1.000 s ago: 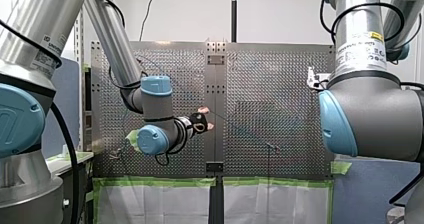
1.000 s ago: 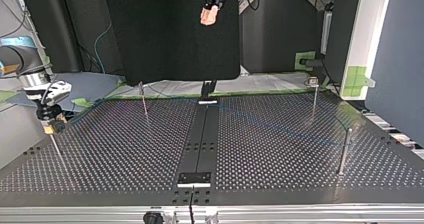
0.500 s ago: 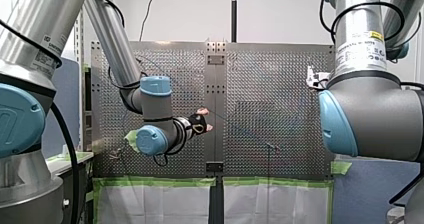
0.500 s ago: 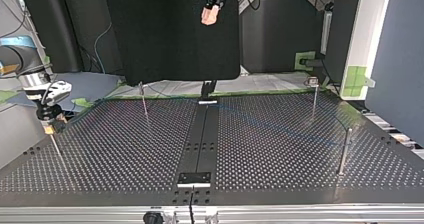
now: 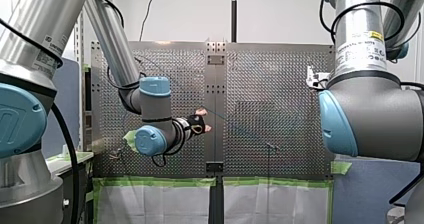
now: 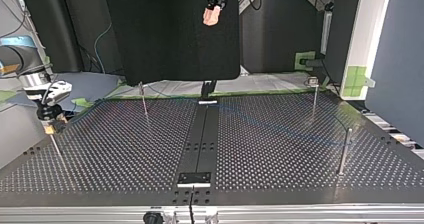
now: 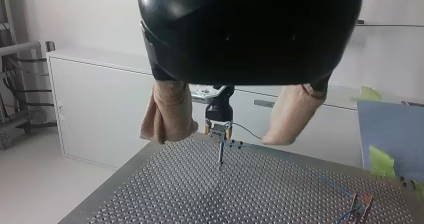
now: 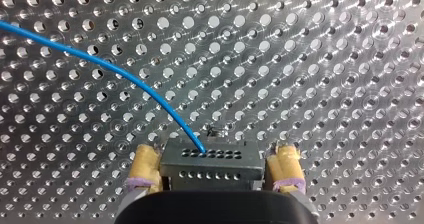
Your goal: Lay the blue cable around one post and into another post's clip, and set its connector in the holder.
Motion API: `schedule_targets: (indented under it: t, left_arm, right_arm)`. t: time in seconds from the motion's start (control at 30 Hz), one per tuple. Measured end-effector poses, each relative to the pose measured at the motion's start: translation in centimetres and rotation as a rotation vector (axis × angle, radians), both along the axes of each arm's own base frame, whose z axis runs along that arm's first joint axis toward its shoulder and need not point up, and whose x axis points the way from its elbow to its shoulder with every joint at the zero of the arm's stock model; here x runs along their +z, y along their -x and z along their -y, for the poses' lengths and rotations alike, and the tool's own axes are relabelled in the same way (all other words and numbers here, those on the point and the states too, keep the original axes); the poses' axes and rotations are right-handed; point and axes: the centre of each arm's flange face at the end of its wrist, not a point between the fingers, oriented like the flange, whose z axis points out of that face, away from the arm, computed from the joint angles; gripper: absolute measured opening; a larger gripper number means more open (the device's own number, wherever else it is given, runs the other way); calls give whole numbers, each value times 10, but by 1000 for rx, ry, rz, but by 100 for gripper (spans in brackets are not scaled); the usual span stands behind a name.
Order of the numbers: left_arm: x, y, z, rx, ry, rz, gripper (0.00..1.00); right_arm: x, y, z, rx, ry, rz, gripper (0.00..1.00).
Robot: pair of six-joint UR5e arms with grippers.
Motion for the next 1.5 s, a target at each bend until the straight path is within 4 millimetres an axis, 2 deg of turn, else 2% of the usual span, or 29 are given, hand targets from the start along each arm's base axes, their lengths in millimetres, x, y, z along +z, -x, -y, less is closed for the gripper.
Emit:
schedule_targets:
  t: [0.63, 1.5]
  left_arm:
    - [-5, 4, -10, 6, -5, -8, 100]
    - [-5, 3, -11, 9, -4, -8, 100]
  right_arm:
    - [-2, 1, 1, -13, -6, 3, 95]
    - [-3, 7, 2, -75, -12, -9, 95]
